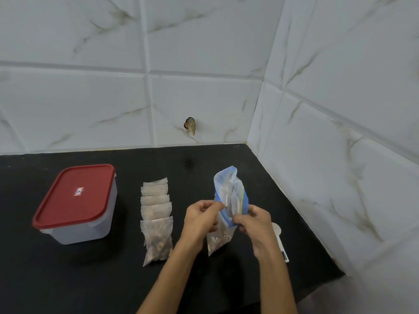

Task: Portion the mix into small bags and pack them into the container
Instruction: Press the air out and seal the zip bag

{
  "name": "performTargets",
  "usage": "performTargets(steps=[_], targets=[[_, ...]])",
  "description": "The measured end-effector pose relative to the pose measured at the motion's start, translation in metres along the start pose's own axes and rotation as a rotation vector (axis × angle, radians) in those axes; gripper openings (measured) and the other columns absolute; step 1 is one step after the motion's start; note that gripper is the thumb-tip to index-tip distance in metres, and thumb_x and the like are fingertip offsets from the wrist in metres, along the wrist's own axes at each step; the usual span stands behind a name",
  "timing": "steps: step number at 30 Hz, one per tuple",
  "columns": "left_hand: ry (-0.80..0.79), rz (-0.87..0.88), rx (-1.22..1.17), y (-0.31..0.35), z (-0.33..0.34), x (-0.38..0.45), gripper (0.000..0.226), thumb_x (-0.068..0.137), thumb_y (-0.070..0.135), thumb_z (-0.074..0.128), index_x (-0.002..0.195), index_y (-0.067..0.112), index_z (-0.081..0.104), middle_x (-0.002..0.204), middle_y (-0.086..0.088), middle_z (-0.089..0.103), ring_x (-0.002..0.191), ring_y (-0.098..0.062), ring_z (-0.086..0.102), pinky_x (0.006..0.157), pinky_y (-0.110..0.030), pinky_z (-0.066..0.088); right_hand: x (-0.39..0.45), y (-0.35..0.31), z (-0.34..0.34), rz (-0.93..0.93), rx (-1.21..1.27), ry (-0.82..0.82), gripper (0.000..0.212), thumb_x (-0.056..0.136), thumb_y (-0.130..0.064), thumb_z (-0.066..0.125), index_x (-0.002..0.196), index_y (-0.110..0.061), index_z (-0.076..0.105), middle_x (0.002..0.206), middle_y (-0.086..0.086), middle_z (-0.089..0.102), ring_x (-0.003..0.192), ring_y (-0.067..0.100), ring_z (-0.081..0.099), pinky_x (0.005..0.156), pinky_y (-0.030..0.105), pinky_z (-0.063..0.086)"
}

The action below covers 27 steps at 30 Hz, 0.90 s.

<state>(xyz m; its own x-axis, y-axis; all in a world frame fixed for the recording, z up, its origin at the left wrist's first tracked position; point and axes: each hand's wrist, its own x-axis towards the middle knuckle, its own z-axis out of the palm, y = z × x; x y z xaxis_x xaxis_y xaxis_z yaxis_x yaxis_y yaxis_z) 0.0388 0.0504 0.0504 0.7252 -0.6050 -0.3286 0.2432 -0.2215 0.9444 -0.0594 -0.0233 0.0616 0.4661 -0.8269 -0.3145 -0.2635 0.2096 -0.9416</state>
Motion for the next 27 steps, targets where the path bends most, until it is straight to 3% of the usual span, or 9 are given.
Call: performTargets(steps=[3, 5, 9, 13, 17, 20, 23, 25, 27], targets=[[-0.039, -0.042, -0.126, 0.001, -0.004, 0.005, 0.027, 0.089, 0.031, 0.065, 0.072, 0.01, 0.061, 0.063, 0.001, 0.05, 0.059, -0.01, 0.046, 0.058, -0.022, 0.044, 0.002, -0.002, -0.008, 0.02, 0.018, -0.099, 0.021, 0.072, 0.003, 0.068, 0.085, -0.014, 0.071, 0.087, 0.006, 0.071, 0.085, 0.018, 0.064, 0.069, 0.029, 0.047], [-0.126, -0.098, -0.278, 0.002, -0.007, 0.008, 0.022, 0.087, 0.025, 0.067, 0.072, 0.011, 0.06, 0.056, 0.003, 0.05, 0.053, -0.008, 0.043, 0.054, -0.02, 0.042, 0.005, -0.001, -0.008, 0.018, 0.083, -0.078, 0.004, 0.077, -0.012, 0.072, 0.08, -0.014, 0.072, 0.084, 0.007, 0.072, 0.08, 0.019, 0.06, 0.07, 0.031, 0.044], [-0.187, -0.11, -0.35, 0.004, -0.008, 0.006, 0.01, 0.079, 0.016, 0.075, 0.079, 0.01, 0.066, 0.059, 0.003, 0.057, 0.054, -0.007, 0.049, 0.057, -0.02, 0.046, 0.01, 0.0, -0.005, -0.009, 0.155, 0.056, 0.01, 0.085, -0.02, 0.067, 0.079, -0.014, 0.07, 0.081, 0.006, 0.07, 0.08, 0.022, 0.064, 0.071, 0.035, 0.053], [0.0, 0.038, -0.204, 0.006, -0.012, 0.008, 0.011, 0.079, 0.007, 0.074, 0.075, 0.007, 0.063, 0.068, -0.006, 0.064, 0.058, -0.014, 0.06, 0.058, -0.024, 0.054, 0.011, 0.004, -0.005, -0.186, -0.07, 0.298, 0.01, 0.085, -0.011, 0.067, 0.089, -0.019, 0.071, 0.077, -0.005, 0.067, 0.071, 0.008, 0.061, 0.06, 0.02, 0.048], [0.243, 0.292, 0.15, 0.01, -0.018, 0.007, 0.016, 0.076, 0.004, 0.07, 0.066, 0.008, 0.059, 0.069, -0.01, 0.065, 0.071, -0.027, 0.065, 0.069, -0.04, 0.057, 0.011, 0.005, -0.003, -0.33, -0.365, 0.462, 0.017, 0.083, -0.008, 0.067, 0.099, -0.012, 0.071, 0.09, 0.003, 0.066, 0.069, 0.004, 0.055, 0.054, 0.012, 0.036], [0.147, 0.178, -0.015, 0.018, -0.018, 0.005, 0.019, 0.074, -0.005, 0.068, 0.072, 0.008, 0.054, 0.076, -0.012, 0.064, 0.075, -0.024, 0.064, 0.065, -0.033, 0.056, 0.014, -0.004, -0.003, -0.236, -0.187, 0.299, 0.017, 0.08, -0.001, 0.066, 0.09, -0.015, 0.066, 0.087, 0.0, 0.065, 0.073, 0.006, 0.059, 0.057, 0.016, 0.044], [-0.014, -0.032, -0.324, 0.025, -0.021, 0.007, 0.035, 0.076, -0.015, 0.06, 0.098, 0.008, 0.045, 0.092, -0.014, 0.063, 0.082, -0.023, 0.063, 0.067, -0.033, 0.055, 0.02, -0.014, -0.006, -0.053, 0.006, 0.051, 0.025, 0.076, 0.01, 0.057, 0.085, -0.012, 0.066, 0.086, 0.004, 0.066, 0.082, 0.014, 0.063, 0.065, 0.025, 0.052], [-0.084, -0.144, -0.385, 0.027, -0.026, 0.012, 0.035, 0.079, -0.004, 0.063, 0.109, 0.007, 0.049, 0.094, -0.013, 0.063, 0.077, -0.02, 0.061, 0.062, -0.03, 0.053, 0.024, -0.017, -0.008, 0.039, 0.104, -0.062, 0.02, 0.074, 0.006, 0.056, 0.083, -0.009, 0.067, 0.084, 0.008, 0.064, 0.079, 0.018, 0.061, 0.064, 0.027, 0.05], [-0.177, -0.261, -0.435, 0.027, -0.03, 0.019, 0.03, 0.08, 0.022, 0.068, 0.104, 0.005, 0.06, 0.085, -0.009, 0.064, 0.068, -0.017, 0.06, 0.055, -0.025, 0.052, 0.028, -0.019, -0.01, 0.127, 0.204, -0.132, 0.008, 0.079, -0.012, 0.061, 0.083, -0.009, 0.068, 0.078, 0.008, 0.065, 0.073, 0.018, 0.061, 0.061, 0.029, 0.049]])
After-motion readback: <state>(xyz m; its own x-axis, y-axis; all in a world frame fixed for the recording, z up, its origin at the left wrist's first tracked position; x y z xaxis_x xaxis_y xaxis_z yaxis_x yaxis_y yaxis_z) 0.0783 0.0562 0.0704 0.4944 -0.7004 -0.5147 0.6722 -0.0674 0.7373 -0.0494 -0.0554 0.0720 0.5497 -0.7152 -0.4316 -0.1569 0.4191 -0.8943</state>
